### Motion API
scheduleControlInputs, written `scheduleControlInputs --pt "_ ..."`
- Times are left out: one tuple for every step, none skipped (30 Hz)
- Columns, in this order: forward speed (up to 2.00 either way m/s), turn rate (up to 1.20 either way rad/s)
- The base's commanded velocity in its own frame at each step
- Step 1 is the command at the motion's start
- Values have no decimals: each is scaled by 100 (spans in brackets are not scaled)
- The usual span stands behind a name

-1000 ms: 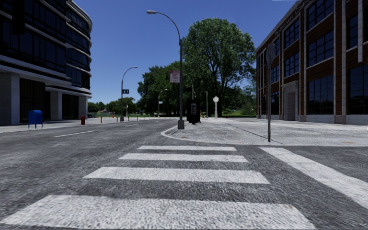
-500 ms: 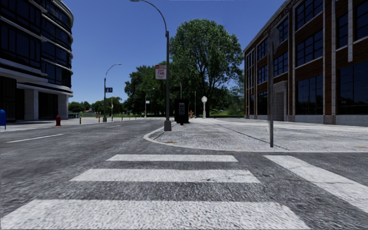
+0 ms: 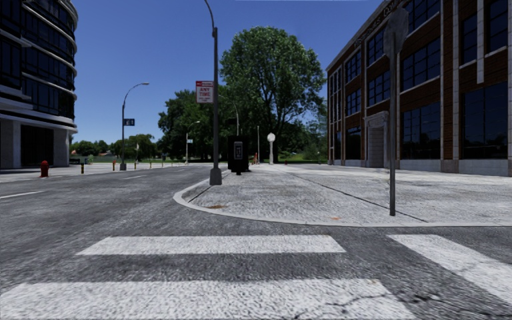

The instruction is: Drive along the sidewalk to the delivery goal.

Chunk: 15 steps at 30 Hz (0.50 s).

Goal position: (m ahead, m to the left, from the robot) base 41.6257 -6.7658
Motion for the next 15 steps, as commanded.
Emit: scheduleControlInputs --pt "200 -23" --pt "200 -23" --pt "200 -23" --pt "200 -23" --pt "200 -23" --pt "200 -23" --pt "200 -23" --pt "200 -23" --pt "200 -23" --pt "200 -23" --pt "200 -23" --pt "200 -23" --pt "200 -23" --pt "200 -23" --pt "200 -23"
